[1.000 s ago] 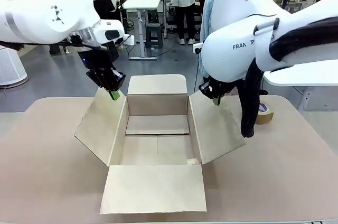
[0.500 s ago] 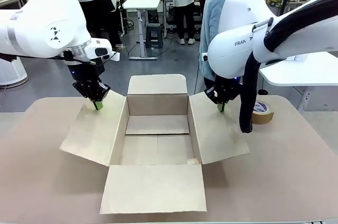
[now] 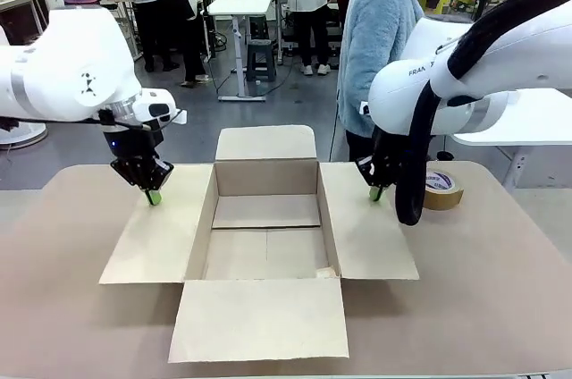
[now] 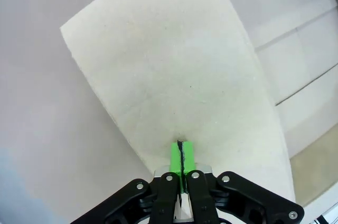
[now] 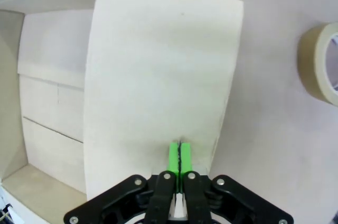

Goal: Wrap the clocks to prevent damage.
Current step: Open the side flaps of the Package Box.

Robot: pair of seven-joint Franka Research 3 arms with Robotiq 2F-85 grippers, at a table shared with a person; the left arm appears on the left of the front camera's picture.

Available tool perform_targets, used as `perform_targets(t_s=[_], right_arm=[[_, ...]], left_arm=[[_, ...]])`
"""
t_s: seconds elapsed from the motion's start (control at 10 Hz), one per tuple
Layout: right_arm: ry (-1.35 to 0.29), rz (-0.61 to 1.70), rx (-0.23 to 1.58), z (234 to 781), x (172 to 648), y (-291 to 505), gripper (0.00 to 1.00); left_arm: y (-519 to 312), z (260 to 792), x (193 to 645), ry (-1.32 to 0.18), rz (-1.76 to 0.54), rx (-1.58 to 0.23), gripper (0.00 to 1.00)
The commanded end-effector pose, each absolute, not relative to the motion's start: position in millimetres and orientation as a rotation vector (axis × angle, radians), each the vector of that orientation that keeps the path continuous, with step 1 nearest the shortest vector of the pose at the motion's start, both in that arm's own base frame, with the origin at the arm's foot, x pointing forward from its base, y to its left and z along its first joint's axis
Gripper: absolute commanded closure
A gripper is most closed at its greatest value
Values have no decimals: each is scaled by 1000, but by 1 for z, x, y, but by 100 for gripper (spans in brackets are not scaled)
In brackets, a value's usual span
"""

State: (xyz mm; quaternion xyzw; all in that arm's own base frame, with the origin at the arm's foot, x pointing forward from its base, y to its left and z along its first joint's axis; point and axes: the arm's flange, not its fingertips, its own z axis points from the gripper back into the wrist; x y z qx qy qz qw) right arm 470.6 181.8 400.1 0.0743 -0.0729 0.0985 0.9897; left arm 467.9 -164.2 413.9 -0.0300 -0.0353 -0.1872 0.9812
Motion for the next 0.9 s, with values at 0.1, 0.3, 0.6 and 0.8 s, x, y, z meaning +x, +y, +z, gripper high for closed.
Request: perform_targets(t_s=[0.1,0.3,0.6,0.8], right_arm=[[-139,224,199,373,462,175,99],[-107,218,183,358,463,172,99],[-103,210,179,367,460,176,99],[-103,210,179,367,460,176,99]], left_arm=[[-168,387,460,-81,-324,-78,100],[-173,380,459,-92,-323,-88,100],[-166,383,461,-70,-354,-73,100],[-166,383,461,-70,-354,-73,100]])
